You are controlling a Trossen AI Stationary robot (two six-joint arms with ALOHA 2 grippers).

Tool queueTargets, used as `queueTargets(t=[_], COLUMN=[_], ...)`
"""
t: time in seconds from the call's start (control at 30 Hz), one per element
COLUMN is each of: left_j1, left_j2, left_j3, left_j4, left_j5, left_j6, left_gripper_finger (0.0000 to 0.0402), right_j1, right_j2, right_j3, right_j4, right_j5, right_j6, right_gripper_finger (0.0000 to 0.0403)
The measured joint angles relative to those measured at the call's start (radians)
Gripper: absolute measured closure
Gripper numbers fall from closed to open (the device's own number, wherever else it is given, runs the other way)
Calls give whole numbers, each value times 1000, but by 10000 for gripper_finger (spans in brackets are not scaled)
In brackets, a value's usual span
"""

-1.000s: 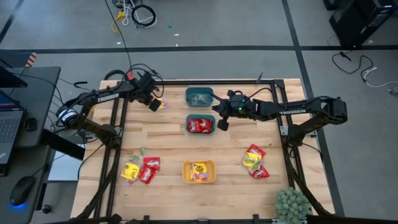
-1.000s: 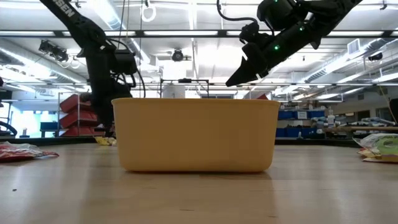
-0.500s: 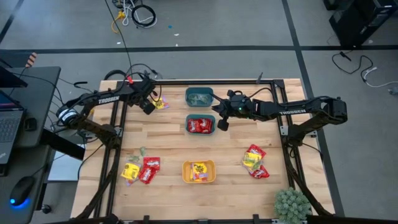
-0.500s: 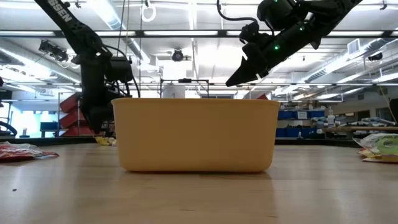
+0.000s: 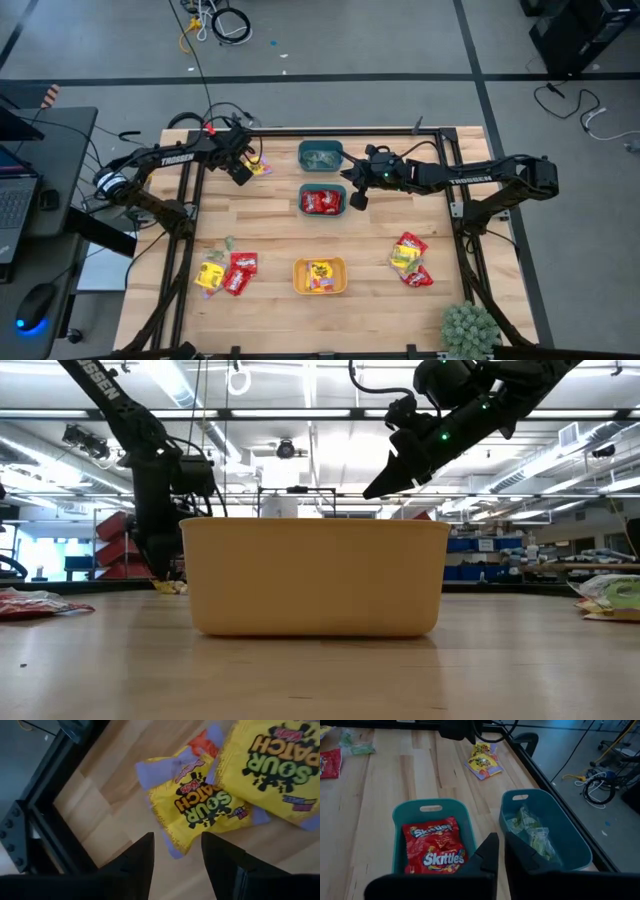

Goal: Sort candy
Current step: Put the yellow candy into the yellow bin

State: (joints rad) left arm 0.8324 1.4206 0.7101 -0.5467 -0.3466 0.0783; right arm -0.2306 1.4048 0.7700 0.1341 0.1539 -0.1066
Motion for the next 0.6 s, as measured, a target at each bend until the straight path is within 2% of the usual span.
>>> queueTargets(t=[0.13,0.23,0.3,0.47,0.6], left_j1=[0,-1,-5,-24,-24], left_j2=[56,98,109,89,44], left_j3=[0,2,5,-3,0], left_j4=[4,1,1,15,30], left_j5=[-1,-10,-12,-67,-103], left_j6=[1,1,10,47,61], left_gripper_finger=[238,257,283,386,398], right_j1=[0,0,0,0,0], right_j2=[0,0,0,0,0], right_j3=[0,0,0,0,0], right_j4=[0,0,0,0,0], right_j5=[0,0,0,0,0], right_j6=[0,-1,-1,-1,-1], right_gripper_finger=[383,384,386,391,393])
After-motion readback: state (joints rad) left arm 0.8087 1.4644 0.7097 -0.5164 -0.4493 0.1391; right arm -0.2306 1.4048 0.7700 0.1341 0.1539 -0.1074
